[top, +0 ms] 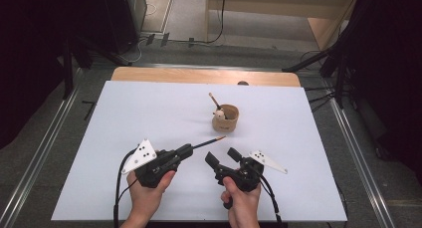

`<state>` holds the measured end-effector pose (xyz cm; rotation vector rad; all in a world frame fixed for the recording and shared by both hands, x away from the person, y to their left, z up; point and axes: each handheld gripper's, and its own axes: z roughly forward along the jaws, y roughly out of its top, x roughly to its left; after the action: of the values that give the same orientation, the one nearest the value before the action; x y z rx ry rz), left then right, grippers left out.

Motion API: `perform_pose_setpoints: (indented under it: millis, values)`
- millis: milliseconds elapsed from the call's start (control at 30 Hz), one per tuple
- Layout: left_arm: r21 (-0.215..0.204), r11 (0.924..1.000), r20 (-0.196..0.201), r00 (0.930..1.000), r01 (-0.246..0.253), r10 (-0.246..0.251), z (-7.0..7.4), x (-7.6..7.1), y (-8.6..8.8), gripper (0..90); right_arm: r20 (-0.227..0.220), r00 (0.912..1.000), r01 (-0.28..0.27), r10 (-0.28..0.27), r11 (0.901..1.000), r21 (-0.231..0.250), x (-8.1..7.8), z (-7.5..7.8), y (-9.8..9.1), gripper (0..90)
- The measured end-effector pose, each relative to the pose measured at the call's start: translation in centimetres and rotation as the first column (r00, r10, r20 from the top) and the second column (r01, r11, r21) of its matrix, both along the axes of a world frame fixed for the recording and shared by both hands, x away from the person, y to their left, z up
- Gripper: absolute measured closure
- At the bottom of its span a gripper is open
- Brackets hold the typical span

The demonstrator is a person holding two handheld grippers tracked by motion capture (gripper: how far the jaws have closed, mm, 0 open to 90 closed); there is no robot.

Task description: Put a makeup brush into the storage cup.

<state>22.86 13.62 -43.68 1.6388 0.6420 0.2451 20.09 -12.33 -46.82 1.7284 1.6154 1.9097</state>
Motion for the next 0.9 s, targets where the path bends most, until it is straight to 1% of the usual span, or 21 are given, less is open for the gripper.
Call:
perform_pose_setpoints:
  millis: [100,167,233,300,400,467,633,700,800,833,900]
  values:
    - [0.0,1.0,0.012,0.9999,0.003,-0.003,0.0,-0.2,-0.2,86.8,-0.014,0.9999,0.002,-0.001,0.9991,0.043,0.3,0.0,-0.3,0.0]
    - [-0.003,1.0,0.019,0.9998,0.007,-0.007,0.0,-0.4,-0.3,86.8,-0.029,0.9995,-0.006,0.008,0.9972,0.075,0.5,-0.1,-0.5,0.0]
    - [-0.01,0.9999,0.023,0.9996,0.014,-0.014,0.0,-0.6,-0.6,86.8,-0.044,0.999,-0.002,0.006,0.9947,0.103,0.6,-0.2,-0.6,0.0]
    - [-0.009,0.9998,0.027,0.9995,0.019,-0.019,-0.1,-0.8,-0.9,86.8,-0.055,0.9985,-0.001,0.008,0.9922,0.125,0.8,-0.3,-0.8,0.6]
    - [-0.006,0.9995,0.036,0.9989,0.031,-0.03,-0.2,-1.1,-1.3,86.8,-0.07,0.9976,0.008,0.001,0.9908,0.135,0.9,-0.5,-1.0,3.3]
    - [-0.004,0.9994,0.033,0.9989,0.033,-0.033,-0.3,-1.2,-1.4,86.8,-0.073,0.9973,0.011,0.0,0.9904,0.137,1.1,-0.7,-1.1,4.5]
    - [-0.004,0.9994,0.041,0.9986,0.034,-0.034,-0.4,-1.4,-1.7,86.7,-0.102,0.9947,0.013,0.006,0.9838,0.179,1.3,-0.9,-1.3,7.1]
    - [-0.004,0.9993,0.038,0.9986,0.037,-0.036,-0.4,-1.4,-1.8,86.8,-0.101,0.9949,0.016,0.001,0.9846,0.174,1.4,-1.0,-1.2,8.5]
    - [-0.003,0.9992,0.041,0.9984,0.039,-0.039,-0.5,-1.5,-1.9,86.8,-0.115,0.9933,0.017,0.005,0.9821,0.188,1.5,-1.1,-1.3,10.8]
    - [0.003,0.9992,0.044,0.9983,0.04,-0.04,-0.5,-1.6,-2.0,86.8,-0.116,0.9932,0.019,0.003,0.9819,0.188,1.5,-1.1,-1.3,11.7]
    - [0.002,0.9991,0.043,0.9982,0.041,-0.041,-0.6,-1.6,-2.1,86.8,-0.122,0.9925,0.028,-0.004,0.9809,0.192,1.6,-1.2,-1.4,13.3]
